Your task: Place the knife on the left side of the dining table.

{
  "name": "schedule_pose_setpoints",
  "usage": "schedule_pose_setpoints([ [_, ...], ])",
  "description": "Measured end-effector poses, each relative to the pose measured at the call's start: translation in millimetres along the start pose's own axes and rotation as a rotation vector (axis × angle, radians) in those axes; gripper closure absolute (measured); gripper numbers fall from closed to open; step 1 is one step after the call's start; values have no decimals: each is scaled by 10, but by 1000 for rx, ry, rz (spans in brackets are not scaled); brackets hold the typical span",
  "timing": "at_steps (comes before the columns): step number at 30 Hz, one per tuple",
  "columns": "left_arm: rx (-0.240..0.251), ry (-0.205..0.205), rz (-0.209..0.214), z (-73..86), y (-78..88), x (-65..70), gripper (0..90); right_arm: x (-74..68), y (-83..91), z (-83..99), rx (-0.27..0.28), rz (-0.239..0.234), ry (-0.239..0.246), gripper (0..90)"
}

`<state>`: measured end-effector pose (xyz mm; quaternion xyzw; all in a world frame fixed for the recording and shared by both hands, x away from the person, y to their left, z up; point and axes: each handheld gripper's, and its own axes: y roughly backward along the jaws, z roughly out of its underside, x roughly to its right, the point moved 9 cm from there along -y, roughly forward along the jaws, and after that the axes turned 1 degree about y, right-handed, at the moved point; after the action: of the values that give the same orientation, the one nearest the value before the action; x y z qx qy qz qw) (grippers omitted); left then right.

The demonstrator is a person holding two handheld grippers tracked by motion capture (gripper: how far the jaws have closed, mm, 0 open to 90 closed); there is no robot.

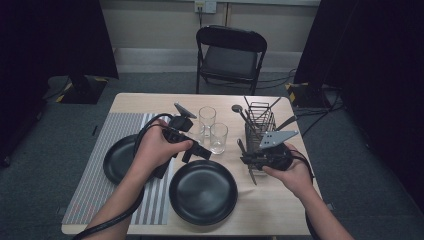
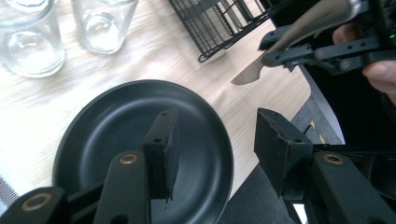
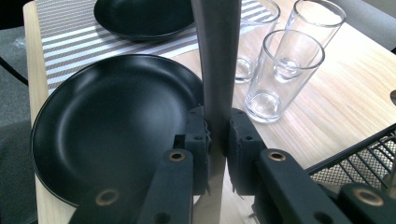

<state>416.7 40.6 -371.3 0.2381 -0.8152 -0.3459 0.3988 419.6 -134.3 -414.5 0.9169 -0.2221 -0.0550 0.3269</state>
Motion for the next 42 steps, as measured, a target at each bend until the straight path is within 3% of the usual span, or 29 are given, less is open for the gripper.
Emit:
schedule_pose_setpoints([
  [3, 36, 63, 8, -58, -48, 70, 501, -12, -14, 9, -6, -4, 2, 807],
  [4, -4, 12, 10, -33, -29, 40, 501, -13, -21, 9, -4, -5, 7, 807],
  [8, -3, 16, 27, -67, -51, 68, 495, -28, -37, 13, -13, -6, 7, 807],
  [10, 4, 38, 27, -85, -59, 88, 494, -30, -43, 13, -14, -8, 7, 808],
  [21, 17, 32, 51, -156, -46, 174, 492, -55, -79, -14, -28, -13, 21, 808],
  [22, 6, 6, 57, -155, -35, 166, 490, -56, -83, -16, -31, -14, 24, 808],
  [23, 28, 32, 51, -179, -41, 185, 487, -59, -86, -17, -34, -15, 27, 808],
  [29, 22, 21, 58, -210, -50, 211, 478, -72, -104, -24, -47, -26, 34, 808],
  [38, 52, 43, 73, -297, -75, 304, 473, -80, -114, -42, -57, -20, 36, 808],
  [42, 44, 42, 75, -317, -104, 354, 473, -77, -126, -42, -58, -22, 50, 808],
])
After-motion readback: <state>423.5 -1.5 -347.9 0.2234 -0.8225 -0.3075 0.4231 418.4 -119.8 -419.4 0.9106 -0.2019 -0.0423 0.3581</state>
